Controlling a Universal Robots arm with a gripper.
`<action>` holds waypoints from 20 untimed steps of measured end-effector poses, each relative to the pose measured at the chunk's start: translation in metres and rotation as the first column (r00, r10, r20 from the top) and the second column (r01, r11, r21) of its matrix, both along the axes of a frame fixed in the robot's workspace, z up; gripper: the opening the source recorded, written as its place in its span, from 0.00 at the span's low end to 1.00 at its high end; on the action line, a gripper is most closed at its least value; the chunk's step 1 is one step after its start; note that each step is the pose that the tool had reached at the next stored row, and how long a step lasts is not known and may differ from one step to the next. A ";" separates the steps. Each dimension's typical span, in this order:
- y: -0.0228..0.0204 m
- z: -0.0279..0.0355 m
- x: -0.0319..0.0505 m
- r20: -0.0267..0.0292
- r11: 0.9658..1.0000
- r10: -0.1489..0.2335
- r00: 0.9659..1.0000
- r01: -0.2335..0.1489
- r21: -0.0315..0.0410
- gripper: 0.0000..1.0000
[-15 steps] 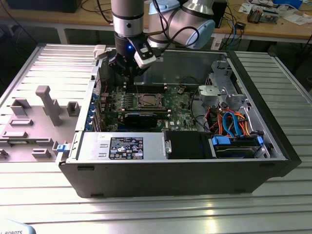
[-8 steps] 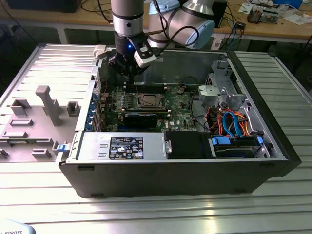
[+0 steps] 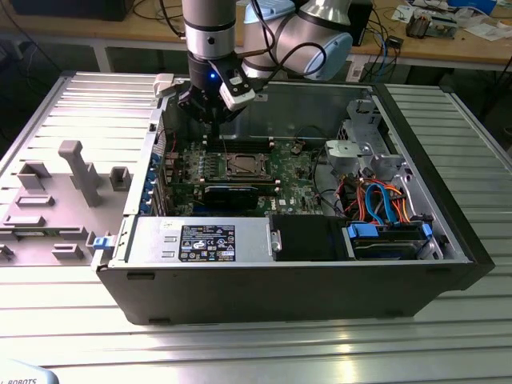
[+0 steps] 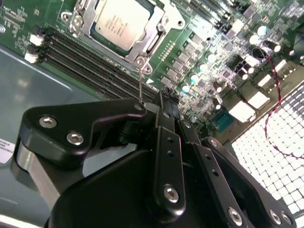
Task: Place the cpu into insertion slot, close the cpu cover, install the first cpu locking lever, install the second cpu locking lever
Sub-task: 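Install the first cpu locking lever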
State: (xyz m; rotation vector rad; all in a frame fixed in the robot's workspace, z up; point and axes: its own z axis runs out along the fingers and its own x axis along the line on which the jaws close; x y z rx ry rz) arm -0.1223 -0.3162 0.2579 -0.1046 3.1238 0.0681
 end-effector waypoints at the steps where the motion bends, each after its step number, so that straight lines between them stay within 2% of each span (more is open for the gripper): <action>1: 0.0009 -0.0001 0.0000 0.000 1.000 0.000 1.000 0.000 0.000 0.11; 4: 0.0029 -0.0003 0.0006 0.000 1.000 0.000 1.000 0.000 0.000 0.11; 17: 0.0029 -0.0009 0.0148 0.000 1.000 -0.001 1.000 0.001 0.000 0.11; 20: 0.0030 -0.0010 0.0156 0.000 1.000 -0.001 1.000 0.001 0.000 0.11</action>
